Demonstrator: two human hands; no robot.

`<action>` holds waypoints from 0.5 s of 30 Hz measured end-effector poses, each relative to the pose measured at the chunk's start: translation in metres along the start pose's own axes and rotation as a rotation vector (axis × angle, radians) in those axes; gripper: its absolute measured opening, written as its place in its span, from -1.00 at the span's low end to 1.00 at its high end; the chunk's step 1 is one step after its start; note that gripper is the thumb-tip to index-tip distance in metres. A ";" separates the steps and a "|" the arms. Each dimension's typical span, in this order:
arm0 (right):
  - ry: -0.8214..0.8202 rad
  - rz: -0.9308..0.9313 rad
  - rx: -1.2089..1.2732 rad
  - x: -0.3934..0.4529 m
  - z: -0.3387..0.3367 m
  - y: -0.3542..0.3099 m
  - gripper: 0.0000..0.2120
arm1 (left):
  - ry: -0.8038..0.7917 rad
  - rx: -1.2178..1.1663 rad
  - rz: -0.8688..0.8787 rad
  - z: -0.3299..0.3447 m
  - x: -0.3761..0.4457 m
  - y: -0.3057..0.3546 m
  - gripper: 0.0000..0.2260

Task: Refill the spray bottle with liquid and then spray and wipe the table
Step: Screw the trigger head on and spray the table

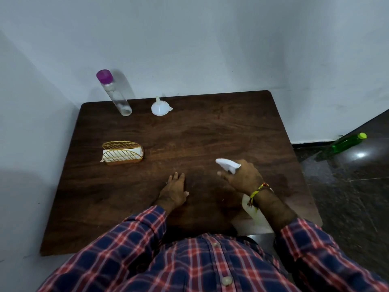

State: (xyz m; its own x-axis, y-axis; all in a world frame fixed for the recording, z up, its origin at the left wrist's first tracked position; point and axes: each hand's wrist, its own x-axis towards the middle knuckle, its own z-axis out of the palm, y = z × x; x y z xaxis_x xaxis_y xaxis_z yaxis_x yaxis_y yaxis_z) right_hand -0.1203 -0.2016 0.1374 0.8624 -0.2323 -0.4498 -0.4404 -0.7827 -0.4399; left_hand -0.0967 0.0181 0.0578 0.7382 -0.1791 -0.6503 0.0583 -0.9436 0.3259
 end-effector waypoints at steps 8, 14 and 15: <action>0.294 0.125 0.361 0.027 -0.020 -0.040 -0.58 | 0.037 -0.034 -0.045 -0.008 -0.003 -0.014 -0.30; 0.189 0.087 0.271 0.017 -0.009 -0.051 -0.44 | 0.040 -0.067 -0.038 -0.006 0.000 -0.016 -0.30; 0.189 0.057 0.234 0.013 -0.006 -0.052 -0.50 | 0.039 -0.069 -0.036 -0.006 0.001 -0.016 -0.30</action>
State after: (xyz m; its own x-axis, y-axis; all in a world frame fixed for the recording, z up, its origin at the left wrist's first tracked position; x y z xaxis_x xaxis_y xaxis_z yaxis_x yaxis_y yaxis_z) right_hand -0.0847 -0.1677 0.1594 0.8560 -0.3925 -0.3364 -0.5163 -0.6157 -0.5953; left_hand -0.0932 0.0345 0.0563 0.7603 -0.1327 -0.6359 0.1306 -0.9277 0.3497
